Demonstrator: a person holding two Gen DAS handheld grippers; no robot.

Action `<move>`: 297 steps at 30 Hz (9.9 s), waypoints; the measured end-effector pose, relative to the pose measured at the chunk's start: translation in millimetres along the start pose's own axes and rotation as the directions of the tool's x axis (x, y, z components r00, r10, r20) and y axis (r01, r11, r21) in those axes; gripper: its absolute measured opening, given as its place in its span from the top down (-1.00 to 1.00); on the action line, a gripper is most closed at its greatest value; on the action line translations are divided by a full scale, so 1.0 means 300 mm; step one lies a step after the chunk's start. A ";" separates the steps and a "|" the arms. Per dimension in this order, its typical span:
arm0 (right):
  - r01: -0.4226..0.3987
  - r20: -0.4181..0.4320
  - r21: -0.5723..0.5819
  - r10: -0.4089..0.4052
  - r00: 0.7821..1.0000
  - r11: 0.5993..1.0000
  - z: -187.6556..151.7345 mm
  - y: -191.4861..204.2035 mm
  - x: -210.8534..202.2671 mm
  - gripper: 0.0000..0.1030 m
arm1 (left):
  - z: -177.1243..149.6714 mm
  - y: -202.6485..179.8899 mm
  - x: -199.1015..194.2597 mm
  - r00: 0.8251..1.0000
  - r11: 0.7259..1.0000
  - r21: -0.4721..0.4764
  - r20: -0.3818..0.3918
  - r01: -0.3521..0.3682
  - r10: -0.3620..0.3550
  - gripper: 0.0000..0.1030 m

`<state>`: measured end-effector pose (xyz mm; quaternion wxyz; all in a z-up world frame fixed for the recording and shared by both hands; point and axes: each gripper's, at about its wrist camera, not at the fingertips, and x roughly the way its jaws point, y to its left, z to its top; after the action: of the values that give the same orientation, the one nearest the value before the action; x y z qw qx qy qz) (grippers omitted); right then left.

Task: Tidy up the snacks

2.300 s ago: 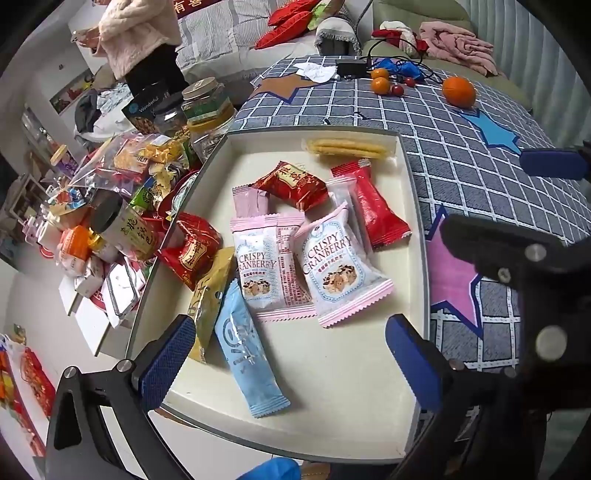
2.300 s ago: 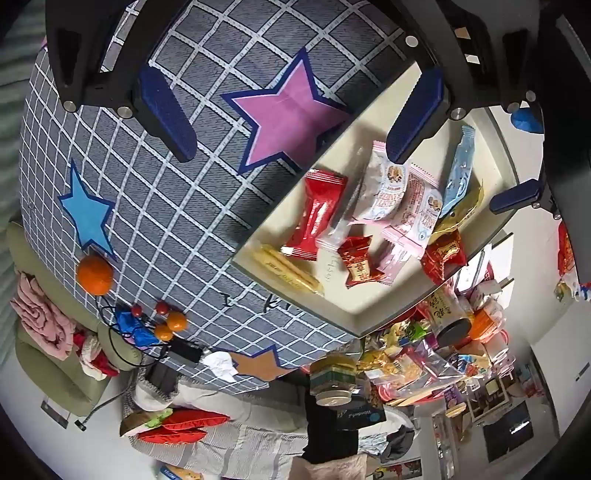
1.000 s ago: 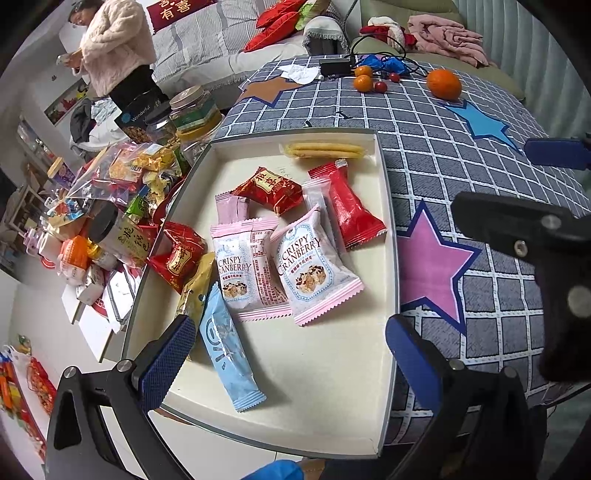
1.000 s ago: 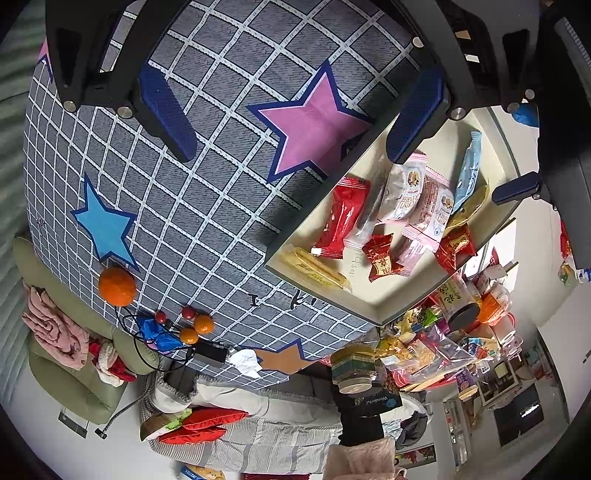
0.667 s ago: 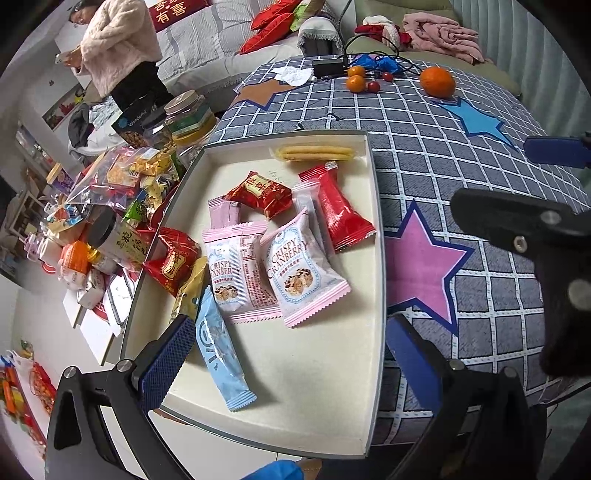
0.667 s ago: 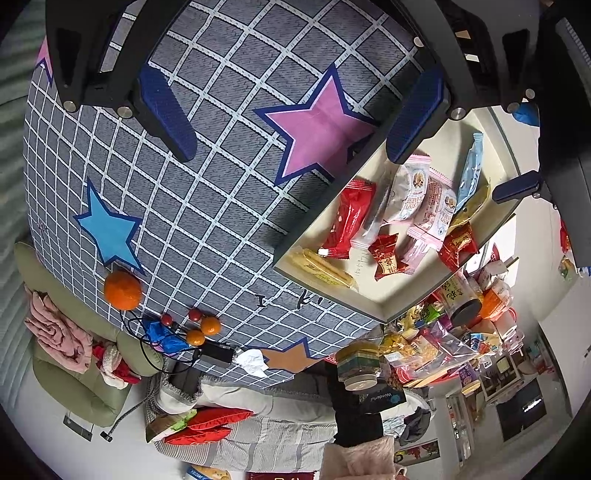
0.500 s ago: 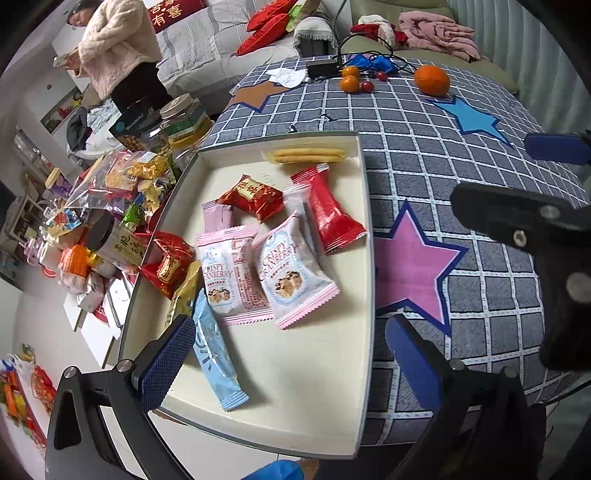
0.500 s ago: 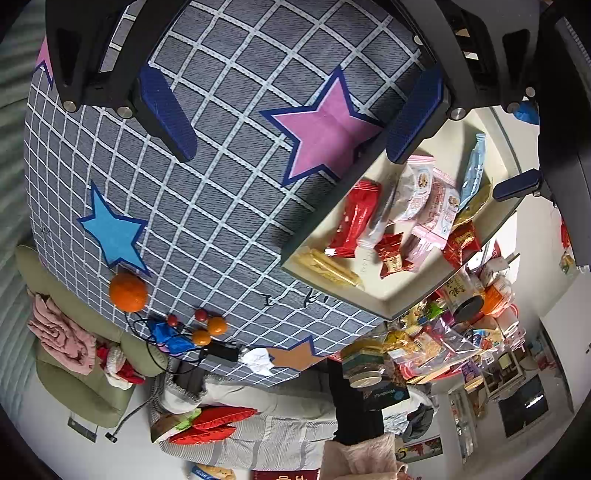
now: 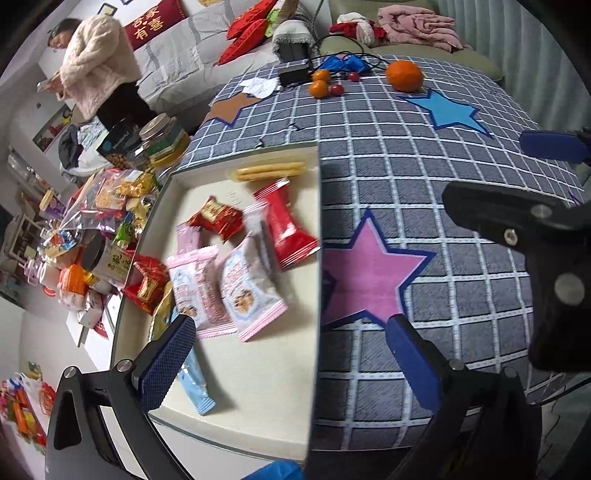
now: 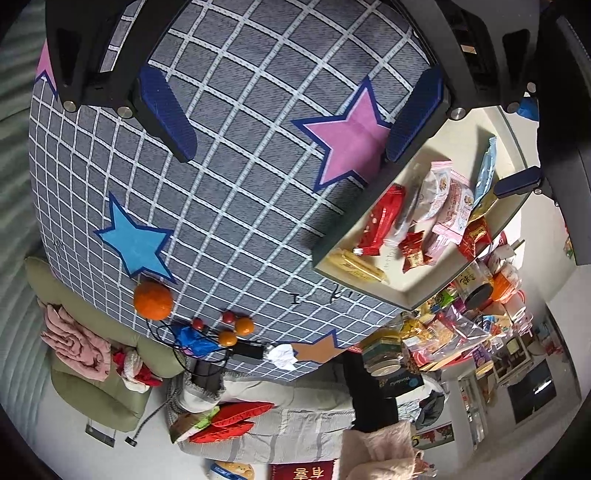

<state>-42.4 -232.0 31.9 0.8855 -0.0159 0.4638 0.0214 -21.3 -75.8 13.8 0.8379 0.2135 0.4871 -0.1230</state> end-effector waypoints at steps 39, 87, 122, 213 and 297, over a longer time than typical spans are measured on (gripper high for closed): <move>0.343 -0.077 0.476 -0.350 0.934 0.810 -0.663 -0.818 -0.024 -1.00 | 0.491 -0.984 0.254 0.947 0.960 0.011 0.161 0.281 -0.279 -1.00; 0.342 -0.068 0.477 -0.355 0.933 0.809 -0.664 -0.816 -0.030 -1.00 | 0.495 -0.988 0.256 0.947 0.960 0.010 0.161 0.280 -0.278 -1.00; 0.342 -0.064 0.479 -0.357 0.932 0.809 -0.664 -0.816 -0.030 -1.00 | 0.495 -0.999 0.245 0.943 0.957 0.029 0.163 0.290 -0.291 -1.00; 0.130 -0.157 0.435 -0.067 0.985 0.891 -0.509 -0.669 0.001 -0.79 | 0.334 -0.310 0.296 0.950 0.950 0.002 -0.001 0.312 -0.312 -0.54; 0.021 -0.048 0.488 0.003 0.999 0.872 -0.420 -0.619 -0.056 0.51 | 0.130 -0.271 0.034 0.866 0.870 0.036 0.076 0.492 -0.493 0.49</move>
<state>-145.6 -423.9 -24.3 0.8497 0.2055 0.4749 -0.1010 -20.2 -166.0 2.5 0.7966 0.0834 0.4892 -0.3451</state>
